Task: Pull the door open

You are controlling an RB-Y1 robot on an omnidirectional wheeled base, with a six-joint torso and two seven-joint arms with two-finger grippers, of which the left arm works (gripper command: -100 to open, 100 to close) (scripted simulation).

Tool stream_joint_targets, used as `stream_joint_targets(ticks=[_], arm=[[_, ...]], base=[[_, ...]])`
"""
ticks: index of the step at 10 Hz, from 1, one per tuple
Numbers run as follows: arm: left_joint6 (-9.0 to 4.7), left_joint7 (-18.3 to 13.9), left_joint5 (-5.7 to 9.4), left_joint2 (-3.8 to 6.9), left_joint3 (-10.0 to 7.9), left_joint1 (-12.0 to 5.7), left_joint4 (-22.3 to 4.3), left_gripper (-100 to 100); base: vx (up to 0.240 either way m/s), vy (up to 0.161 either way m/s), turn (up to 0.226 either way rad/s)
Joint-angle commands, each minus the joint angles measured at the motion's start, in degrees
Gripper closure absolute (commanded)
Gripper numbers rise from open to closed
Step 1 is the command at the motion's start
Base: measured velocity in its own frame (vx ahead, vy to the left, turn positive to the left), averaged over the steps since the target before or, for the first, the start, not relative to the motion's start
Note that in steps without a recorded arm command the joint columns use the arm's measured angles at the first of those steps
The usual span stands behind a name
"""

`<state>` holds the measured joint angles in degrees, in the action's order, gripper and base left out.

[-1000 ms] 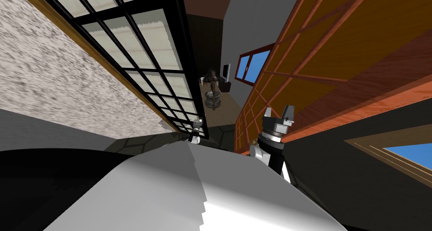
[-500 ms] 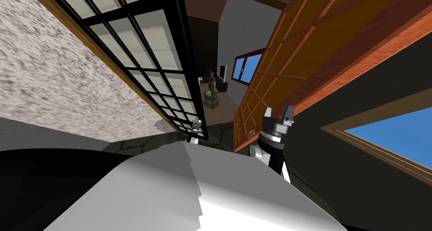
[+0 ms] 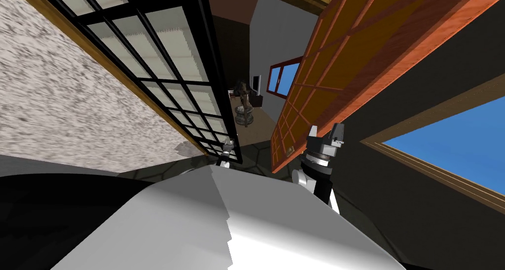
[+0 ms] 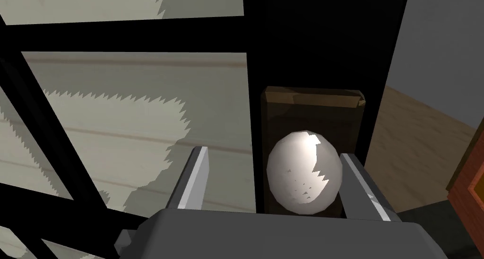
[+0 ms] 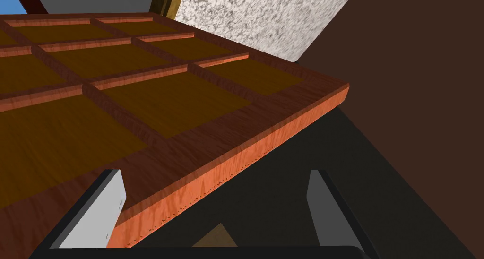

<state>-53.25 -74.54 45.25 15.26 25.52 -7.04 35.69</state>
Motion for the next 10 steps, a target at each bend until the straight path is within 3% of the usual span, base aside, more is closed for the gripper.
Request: stream_joint_targets(ticks=[1, 4, 5, 8, 10], arm=[[-0.9, -2.21, 0.2, 2.04, 0.35, 0.46, -0.32, 100], [-1.53, -4.61, 0.11, 3.54, 1.52, 0.98, -0.38, 100], [-1.53, -4.61, 0.11, 3.54, 1.52, 0.98, -0.38, 100], [-2.48, -8.21, -0.03, 5.79, 3.29, 1.75, -0.48, 100], [-2.48, -8.21, -0.03, 5.79, 3.29, 1.75, -0.48, 100]], base=[[-0.063, 0.019, -0.19], [-0.06, 0.012, -0.106], [-0.039, 0.0, -0.052], [-0.05, 0.003, -0.146], [-0.029, 0.004, -0.022]])
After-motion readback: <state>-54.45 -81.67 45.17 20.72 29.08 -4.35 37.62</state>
